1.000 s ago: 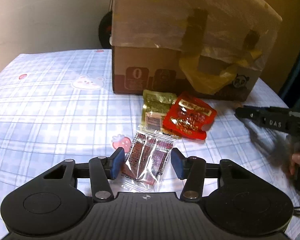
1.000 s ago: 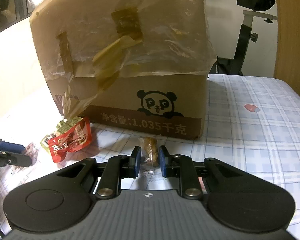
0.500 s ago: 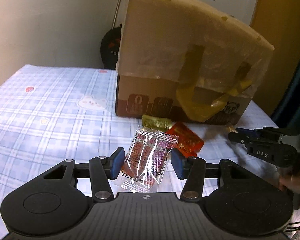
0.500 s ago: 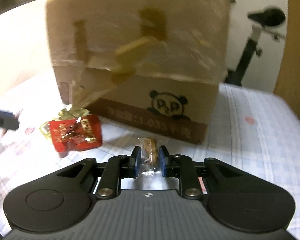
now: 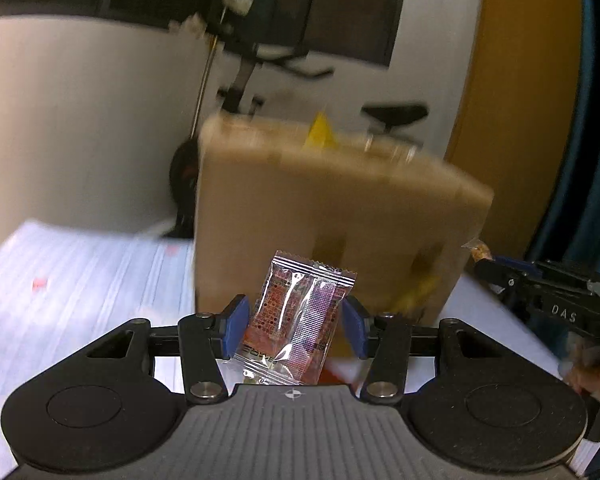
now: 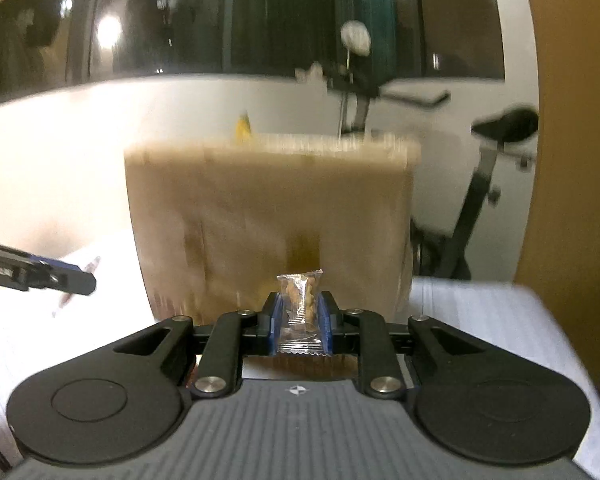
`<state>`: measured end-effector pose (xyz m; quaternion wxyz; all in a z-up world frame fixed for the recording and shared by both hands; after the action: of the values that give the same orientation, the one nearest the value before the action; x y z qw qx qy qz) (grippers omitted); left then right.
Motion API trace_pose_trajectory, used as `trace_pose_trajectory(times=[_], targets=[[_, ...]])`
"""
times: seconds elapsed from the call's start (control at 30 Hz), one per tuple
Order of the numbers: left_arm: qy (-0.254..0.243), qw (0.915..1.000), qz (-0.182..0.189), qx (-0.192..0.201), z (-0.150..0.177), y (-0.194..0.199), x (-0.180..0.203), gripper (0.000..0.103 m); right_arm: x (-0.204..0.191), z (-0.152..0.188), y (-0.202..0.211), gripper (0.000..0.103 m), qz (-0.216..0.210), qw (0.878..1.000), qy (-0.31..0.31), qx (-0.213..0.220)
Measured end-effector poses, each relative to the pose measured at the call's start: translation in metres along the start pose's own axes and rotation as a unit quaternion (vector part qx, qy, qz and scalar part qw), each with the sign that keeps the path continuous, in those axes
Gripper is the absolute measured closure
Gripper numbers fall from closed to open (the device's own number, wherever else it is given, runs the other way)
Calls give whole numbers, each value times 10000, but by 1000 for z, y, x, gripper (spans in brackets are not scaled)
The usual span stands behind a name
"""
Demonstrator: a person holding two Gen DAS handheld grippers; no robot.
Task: Organize snacks
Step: 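Carry both candies over the box and open both tools to drop them inside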
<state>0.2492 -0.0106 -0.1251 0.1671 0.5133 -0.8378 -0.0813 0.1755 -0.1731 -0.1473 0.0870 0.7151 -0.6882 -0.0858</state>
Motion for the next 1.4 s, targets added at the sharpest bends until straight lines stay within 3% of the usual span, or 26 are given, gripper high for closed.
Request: trace_pose_trajectory(times=[0.17,0.27,0.37,0.5,0.77,0.97,1.13,1.4], targets=[[-164,9985,218,481,-50,-3,10,49,-10,-52,3,82,-166,9976,207,644],[-170,9973,239,671,-76,-11,13,49,-9,-77,-8,82,-279,9965,184,760],[45,9972,225,706,-99,-27,10,49,-2,-98,-29,82,-323,9972,39,674],[-222,9976,-45,648,-116,-55,9,49,12,-111,-70,82,-258,9992,-244,158],[-497,9981,-278,236,-113,-93,6,49,24,-112,-112,82,66,9977,-324,-584],[-685,9973,-277,2,-108,-101,-2,43,24,-106,-118,80,251,9961,-273,-801],[-645,9972,-369,-24,-105,-99,-9,36,26,-102,-114,78,326,9957,-310,-808],[-589,9973,-443,79,-107,-78,-16,36,26,-105,-100,73,308,9970,-348,-624]])
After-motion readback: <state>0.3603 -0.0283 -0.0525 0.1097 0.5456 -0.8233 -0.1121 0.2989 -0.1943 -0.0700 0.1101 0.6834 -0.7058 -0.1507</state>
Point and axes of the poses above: each gripper's, at about its wrist camera, not at the fingertips, and y roughly against the way its jaws point, x to its right, z to its underside, the point moved 5 cm from there along -y, roughly the way its jaws point, and after that the axes turned 7 degrees about x, right-handed, at the moved point
